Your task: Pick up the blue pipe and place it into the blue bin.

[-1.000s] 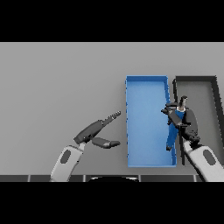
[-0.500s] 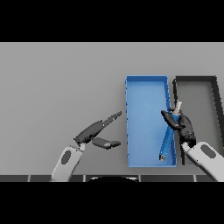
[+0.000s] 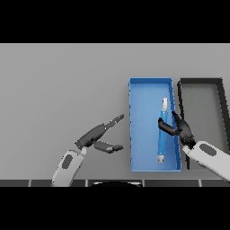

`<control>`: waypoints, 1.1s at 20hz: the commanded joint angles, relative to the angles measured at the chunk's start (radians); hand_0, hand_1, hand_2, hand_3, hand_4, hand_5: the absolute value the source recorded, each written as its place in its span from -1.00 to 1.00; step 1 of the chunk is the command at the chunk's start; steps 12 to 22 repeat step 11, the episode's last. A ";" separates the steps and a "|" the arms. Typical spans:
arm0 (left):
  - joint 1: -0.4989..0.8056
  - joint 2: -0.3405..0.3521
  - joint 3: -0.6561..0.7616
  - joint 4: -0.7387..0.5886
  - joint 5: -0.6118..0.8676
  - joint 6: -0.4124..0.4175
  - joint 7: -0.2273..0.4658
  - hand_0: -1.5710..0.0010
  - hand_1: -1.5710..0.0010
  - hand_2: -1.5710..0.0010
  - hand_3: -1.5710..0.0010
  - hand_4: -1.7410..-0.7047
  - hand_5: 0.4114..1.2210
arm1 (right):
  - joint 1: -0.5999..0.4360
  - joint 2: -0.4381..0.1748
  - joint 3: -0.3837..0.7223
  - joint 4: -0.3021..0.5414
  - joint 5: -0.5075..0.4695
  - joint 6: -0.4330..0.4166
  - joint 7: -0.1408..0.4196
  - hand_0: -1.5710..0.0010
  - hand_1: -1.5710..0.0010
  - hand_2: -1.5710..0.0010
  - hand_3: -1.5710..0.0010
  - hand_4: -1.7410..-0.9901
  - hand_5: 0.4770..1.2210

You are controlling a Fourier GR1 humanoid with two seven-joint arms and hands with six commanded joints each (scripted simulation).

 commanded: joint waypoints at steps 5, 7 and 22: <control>-0.002 -0.015 -0.012 0.012 -0.015 0.011 -0.005 1.00 1.00 1.00 1.00 0.65 -0.95 | -0.027 -0.008 0.031 0.006 -0.008 0.001 -0.007 0.99 0.99 0.99 0.99 0.92 -0.49; -0.008 0.003 0.007 0.004 -0.001 0.003 -0.009 1.00 1.00 1.00 1.00 0.65 -0.95 | -0.035 -0.013 0.038 0.002 -0.024 -0.001 0.006 0.99 0.99 0.99 1.00 0.91 -0.51; 0.010 0.015 0.009 -0.016 0.011 -0.006 -0.018 1.00 1.00 1.00 1.00 0.65 -0.95 | -0.052 -0.009 0.058 0.014 -0.037 0.001 0.005 0.99 0.99 0.99 1.00 0.91 -0.55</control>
